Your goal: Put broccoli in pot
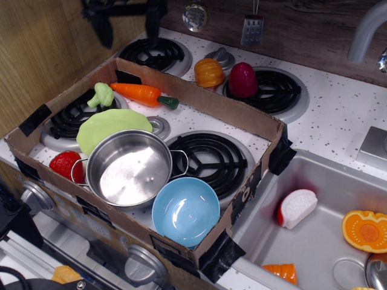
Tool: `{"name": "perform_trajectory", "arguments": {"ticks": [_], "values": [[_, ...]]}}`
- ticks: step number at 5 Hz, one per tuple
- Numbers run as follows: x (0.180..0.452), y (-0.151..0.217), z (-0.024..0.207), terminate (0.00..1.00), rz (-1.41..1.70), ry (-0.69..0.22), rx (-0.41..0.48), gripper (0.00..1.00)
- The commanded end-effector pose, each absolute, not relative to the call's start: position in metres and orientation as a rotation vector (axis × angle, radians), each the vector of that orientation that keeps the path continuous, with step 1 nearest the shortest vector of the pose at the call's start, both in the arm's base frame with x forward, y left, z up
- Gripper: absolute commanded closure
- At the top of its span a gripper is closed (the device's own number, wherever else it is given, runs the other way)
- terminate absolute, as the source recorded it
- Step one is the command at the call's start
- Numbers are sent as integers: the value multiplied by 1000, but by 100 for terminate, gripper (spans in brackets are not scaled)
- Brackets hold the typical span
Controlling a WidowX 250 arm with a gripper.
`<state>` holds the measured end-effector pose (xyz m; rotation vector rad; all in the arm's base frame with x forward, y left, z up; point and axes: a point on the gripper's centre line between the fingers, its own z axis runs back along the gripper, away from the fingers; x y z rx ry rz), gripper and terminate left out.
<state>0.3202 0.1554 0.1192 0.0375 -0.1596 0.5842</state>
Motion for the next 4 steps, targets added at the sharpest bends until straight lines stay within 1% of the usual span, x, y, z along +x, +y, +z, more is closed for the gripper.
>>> {"name": "perform_trajectory", "arguments": {"ticks": [1,2,4], "values": [[299,177,117,0,694,-284,39,0],[298,187,109,0,690,-294,32,0],[299,203,99,0,724,-314,32,0]]}}
